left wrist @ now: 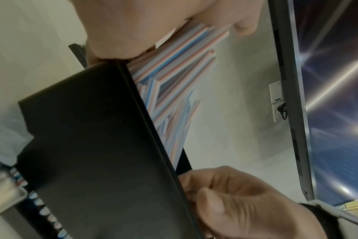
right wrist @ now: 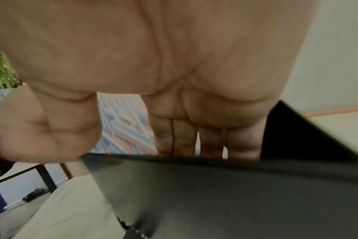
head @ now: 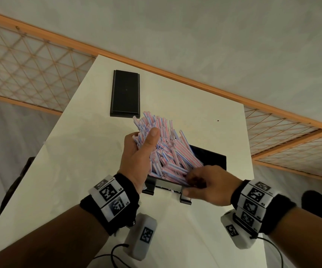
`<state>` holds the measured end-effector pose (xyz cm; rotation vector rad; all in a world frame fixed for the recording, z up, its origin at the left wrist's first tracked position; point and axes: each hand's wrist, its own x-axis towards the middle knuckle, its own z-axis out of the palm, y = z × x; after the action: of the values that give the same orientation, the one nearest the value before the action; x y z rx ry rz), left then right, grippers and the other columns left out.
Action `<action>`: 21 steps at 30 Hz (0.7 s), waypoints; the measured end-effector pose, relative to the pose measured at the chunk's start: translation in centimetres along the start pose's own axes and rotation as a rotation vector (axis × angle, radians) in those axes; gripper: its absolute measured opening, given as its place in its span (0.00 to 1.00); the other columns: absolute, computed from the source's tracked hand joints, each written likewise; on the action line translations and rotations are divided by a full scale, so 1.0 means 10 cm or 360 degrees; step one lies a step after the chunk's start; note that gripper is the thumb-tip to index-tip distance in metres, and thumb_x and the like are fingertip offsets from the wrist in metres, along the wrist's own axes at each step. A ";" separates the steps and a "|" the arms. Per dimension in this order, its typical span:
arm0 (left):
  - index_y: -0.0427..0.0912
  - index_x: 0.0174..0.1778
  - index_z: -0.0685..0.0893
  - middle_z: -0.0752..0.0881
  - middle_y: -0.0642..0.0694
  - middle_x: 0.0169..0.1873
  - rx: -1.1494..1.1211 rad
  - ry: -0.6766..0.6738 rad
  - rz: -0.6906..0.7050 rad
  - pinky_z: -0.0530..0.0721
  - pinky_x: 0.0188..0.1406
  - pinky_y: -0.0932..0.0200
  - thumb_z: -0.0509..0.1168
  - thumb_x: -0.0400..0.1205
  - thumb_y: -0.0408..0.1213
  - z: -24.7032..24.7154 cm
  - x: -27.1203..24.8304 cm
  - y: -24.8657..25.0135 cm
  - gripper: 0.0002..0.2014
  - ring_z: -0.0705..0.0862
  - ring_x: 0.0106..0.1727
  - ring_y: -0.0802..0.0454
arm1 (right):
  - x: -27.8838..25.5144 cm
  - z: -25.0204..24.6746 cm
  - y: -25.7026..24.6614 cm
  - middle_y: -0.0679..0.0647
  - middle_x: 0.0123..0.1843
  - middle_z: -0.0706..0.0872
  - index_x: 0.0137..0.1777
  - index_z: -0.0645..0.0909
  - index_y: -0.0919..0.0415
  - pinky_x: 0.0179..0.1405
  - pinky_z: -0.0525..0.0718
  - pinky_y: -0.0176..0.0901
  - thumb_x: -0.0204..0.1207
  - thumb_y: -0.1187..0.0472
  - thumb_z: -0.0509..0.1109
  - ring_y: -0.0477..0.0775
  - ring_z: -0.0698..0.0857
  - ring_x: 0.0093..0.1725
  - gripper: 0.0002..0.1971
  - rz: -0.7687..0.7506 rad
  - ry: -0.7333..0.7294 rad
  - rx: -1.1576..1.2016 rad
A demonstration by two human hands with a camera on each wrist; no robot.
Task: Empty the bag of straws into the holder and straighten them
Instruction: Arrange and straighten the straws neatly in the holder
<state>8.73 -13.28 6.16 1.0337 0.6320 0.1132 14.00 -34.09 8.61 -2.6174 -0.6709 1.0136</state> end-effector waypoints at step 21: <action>0.48 0.56 0.74 0.81 0.60 0.44 -0.0056 -0.0122 0.0124 0.76 0.40 0.78 0.66 0.63 0.62 -0.01 0.01 -0.02 0.30 0.81 0.35 0.81 | 0.48 0.15 -0.32 0.38 0.36 0.77 0.59 0.76 0.46 0.28 0.71 0.29 0.72 0.49 0.79 0.38 0.78 0.31 0.19 0.0124 -0.0316 0.0001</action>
<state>8.69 -13.32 5.93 1.0239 0.5186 0.1519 15.10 -28.82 6.02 -2.5825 -0.6151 1.3089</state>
